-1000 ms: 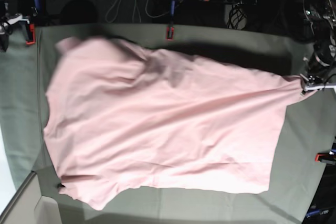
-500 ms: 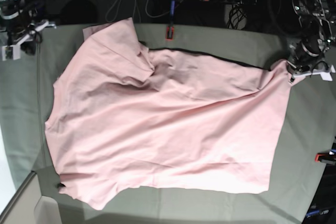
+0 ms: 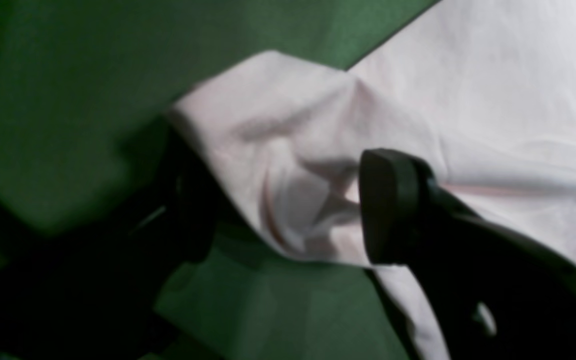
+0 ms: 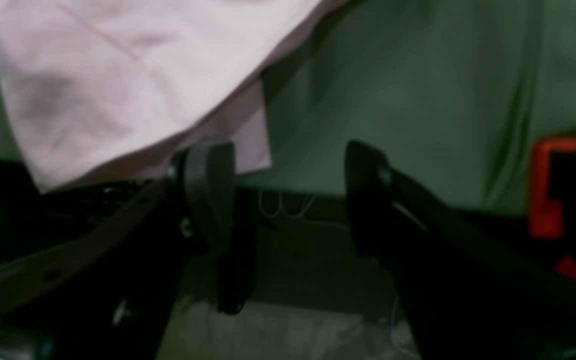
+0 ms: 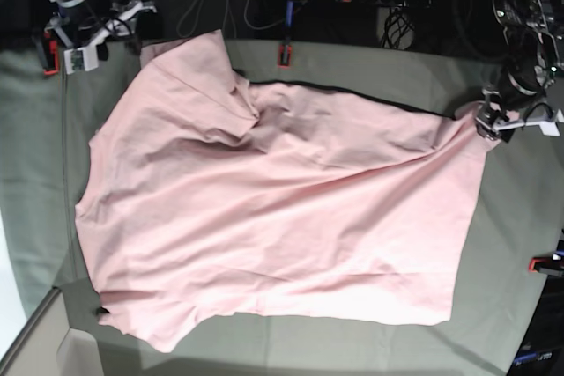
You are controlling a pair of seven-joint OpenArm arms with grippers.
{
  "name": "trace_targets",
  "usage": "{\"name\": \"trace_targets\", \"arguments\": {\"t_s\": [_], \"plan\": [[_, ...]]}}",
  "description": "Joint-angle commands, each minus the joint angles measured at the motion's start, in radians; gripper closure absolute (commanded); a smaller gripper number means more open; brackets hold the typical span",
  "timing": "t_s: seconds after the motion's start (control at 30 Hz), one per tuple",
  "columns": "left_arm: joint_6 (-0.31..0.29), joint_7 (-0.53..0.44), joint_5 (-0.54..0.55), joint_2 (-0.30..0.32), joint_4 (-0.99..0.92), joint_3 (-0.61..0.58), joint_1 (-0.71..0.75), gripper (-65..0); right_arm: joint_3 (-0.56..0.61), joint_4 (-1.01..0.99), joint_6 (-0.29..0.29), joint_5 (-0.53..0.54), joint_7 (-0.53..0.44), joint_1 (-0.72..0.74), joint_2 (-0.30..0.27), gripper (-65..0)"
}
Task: Layout the t-shirt on the table in an organized manner, then fold the t-shirt properly
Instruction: 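Lower the shirt flat and move the right gripper to the shirt corner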
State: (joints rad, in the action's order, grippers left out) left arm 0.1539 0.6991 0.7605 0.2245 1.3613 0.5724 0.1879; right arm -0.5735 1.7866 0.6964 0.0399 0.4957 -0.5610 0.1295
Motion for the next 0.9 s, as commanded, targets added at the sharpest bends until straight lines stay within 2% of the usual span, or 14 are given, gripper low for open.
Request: {"name": "trace_targets", "arguments": {"t_s": [0.0, 0.23, 0.63, 0.7, 0.73, 0.83, 0.87], "plan": [[0.000, -0.009, 0.006, 0.017, 0.016, 0.005, -0.008, -42.0, 0.013, 0.015, 0.002, 0.018, -0.021, -0.008, 0.002, -36.3], [0.000, -0.009, 0.006, 0.017, 0.016, 0.004, -0.011, -42.0, 0.076, 0.017, 0.002, 0.035, -0.019, -0.011, 0.005, -36.5], [0.000, -0.009, 0.006, 0.017, 0.014, 0.007, -0.006, -42.0, 0.076, -0.084, 0.002, 0.048, -0.019, 0.071, -0.003, -35.7], [0.000, -0.009, 0.006, 0.017, 0.014, 0.007, -0.006, -42.0, 0.076, -0.092, 0.002, 0.051, -0.019, 0.086, -0.003, -30.0], [0.000, -0.009, 0.006, 0.016, 0.014, 0.007, -0.006, -42.0, 0.076, -0.092, 0.002, 0.051, -0.019, 0.092, -0.003, -24.4], [-0.001, -0.009, 0.006, 0.014, 0.022, 0.004, -0.003, -42.0, 0.071, -0.086, 0.002, 0.051, -0.021, 0.115, -0.031, -2.0], [-0.001, -0.009, 0.006, 0.016, 0.022, 0.002, -0.003, -42.0, 0.063, -0.086, 0.002, 0.051, -0.021, 0.124, -0.044, 0.0]]}}
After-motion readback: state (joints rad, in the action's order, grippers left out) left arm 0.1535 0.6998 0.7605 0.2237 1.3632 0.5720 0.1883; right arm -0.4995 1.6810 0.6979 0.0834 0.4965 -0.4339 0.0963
